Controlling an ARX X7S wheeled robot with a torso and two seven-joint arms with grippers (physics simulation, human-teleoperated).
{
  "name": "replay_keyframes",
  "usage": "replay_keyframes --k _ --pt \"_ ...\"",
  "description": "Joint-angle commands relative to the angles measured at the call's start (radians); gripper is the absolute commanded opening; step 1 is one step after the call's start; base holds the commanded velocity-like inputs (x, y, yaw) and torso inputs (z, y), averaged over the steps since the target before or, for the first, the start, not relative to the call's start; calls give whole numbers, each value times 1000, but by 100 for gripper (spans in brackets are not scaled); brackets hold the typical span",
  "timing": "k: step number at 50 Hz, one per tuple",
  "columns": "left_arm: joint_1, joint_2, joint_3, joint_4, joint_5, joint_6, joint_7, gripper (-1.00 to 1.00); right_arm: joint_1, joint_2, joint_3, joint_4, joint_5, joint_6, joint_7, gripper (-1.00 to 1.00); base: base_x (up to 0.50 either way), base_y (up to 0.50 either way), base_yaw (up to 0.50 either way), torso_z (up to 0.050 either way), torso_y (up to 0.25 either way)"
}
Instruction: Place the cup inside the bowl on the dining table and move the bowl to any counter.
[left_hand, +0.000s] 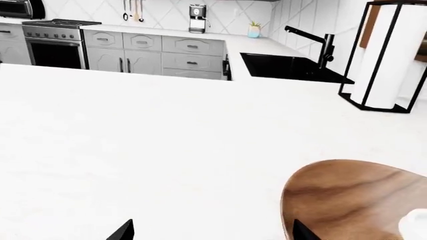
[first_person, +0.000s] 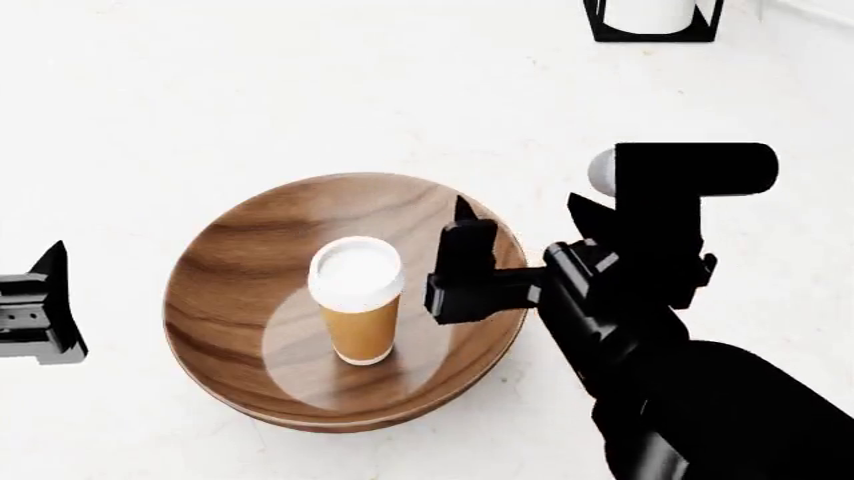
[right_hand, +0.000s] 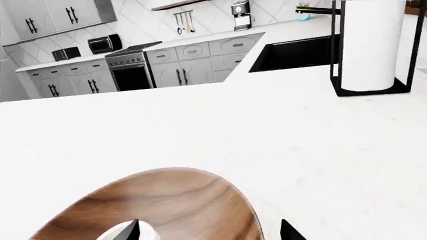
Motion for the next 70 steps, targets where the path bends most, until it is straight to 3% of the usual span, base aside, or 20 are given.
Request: replay_keyframes --k 1,22,50,70 --pt "8 20 9 -8 3 20 -12 100 -117 38 147 -124 104 73 133 100 0 0 0 0 0" --pt "16 13 18 -6 -3 29 -20 100 -131 -70 249 -12 261 81 173 100 0 0 0 0 0" --pt "40 21 20 10 -16 36 -41 100 -80 -78 164 194 193 61 123 100 0 0 0 0 0" --pt "40 -34 -15 -30 -37 60 4 100 -36 -73 151 294 224 106 125 100 0 0 0 0 0"
